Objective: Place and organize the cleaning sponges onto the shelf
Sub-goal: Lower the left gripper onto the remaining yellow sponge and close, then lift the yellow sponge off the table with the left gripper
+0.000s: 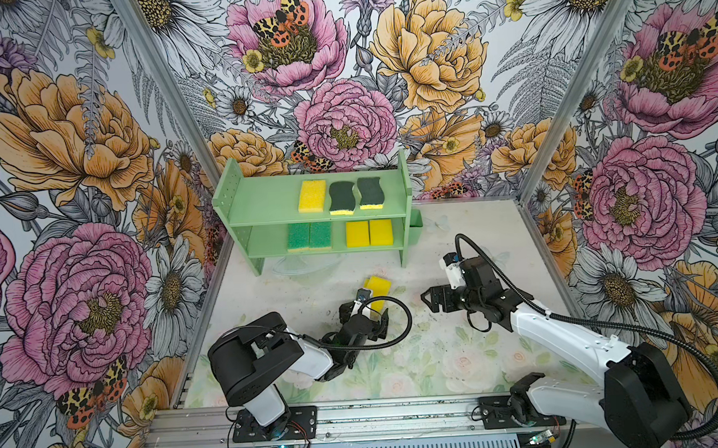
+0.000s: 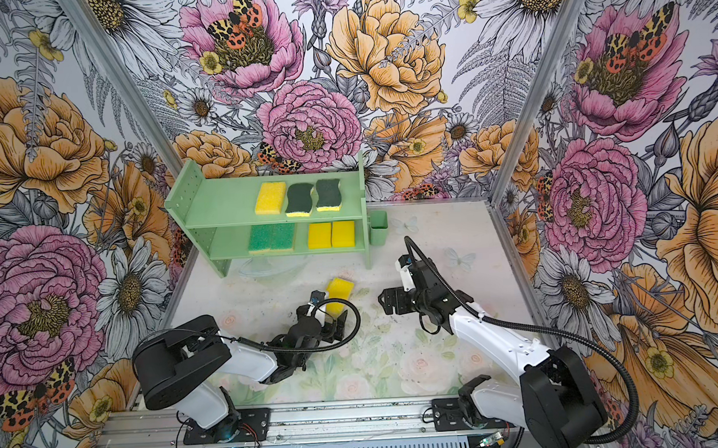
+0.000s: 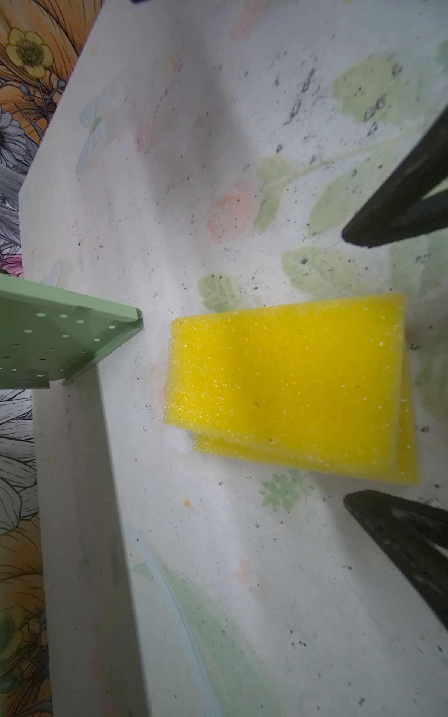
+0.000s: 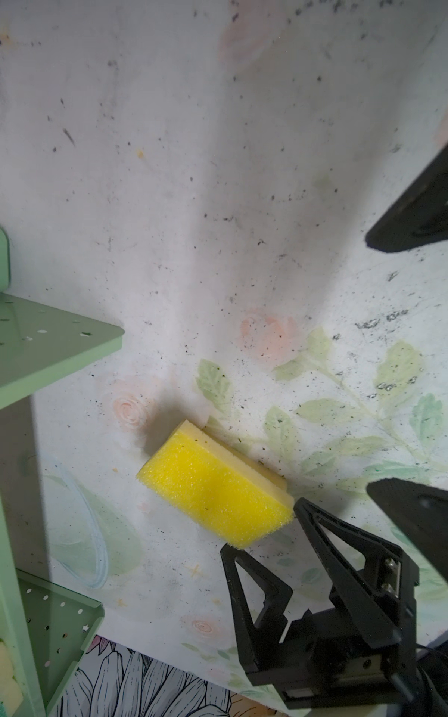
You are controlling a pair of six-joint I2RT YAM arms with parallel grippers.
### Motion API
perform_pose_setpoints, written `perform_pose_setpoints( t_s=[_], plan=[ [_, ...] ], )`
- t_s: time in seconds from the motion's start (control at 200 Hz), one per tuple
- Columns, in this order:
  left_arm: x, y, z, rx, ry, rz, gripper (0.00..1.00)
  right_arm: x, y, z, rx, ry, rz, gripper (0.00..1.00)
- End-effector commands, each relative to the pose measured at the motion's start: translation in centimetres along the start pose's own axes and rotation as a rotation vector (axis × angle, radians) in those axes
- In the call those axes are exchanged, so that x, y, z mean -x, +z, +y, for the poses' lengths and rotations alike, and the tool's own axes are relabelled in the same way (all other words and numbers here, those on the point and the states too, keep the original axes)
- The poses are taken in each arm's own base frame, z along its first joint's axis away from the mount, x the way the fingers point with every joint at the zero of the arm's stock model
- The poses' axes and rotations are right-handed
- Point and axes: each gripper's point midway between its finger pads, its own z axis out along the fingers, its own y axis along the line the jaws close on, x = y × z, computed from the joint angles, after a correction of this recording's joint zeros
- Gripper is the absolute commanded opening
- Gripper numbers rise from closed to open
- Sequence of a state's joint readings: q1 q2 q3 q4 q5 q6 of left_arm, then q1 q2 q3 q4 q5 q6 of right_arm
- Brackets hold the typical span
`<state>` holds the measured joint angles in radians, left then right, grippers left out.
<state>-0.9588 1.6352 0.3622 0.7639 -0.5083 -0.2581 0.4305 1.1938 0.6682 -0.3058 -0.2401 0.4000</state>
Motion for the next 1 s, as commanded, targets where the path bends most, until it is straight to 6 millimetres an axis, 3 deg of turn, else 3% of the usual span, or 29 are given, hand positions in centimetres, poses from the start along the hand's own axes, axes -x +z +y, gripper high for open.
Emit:
perform_pose_setpoints(
  t_s=[0.0, 0.671, 0.861, 0.996],
  plan=[
    [0.3, 0.2, 0.0, -0.014, -0.003, -0.021, 0.99, -0.3, 0.3, -0.4, -0.013, -0.001, 0.009, 0.93],
    [-0.4, 1.4, 0.5, 0.016, 0.005, -0.007, 0.89, -0.2, 0.4, -0.5, -0.013, 0.000, 0.011, 0.93],
    [-0.3, 1.6, 0.4, 0.014, 0.005, -0.005, 0.74, -0.2, 0.4, -0.5, -0.011, 0.000, 0.013, 0.93],
    [-0.3, 1.6, 0.5, 0.015, 0.008, -0.002, 0.72, -0.2, 0.5, -0.6, -0.014, 0.002, 0.014, 0.93]
  ],
)
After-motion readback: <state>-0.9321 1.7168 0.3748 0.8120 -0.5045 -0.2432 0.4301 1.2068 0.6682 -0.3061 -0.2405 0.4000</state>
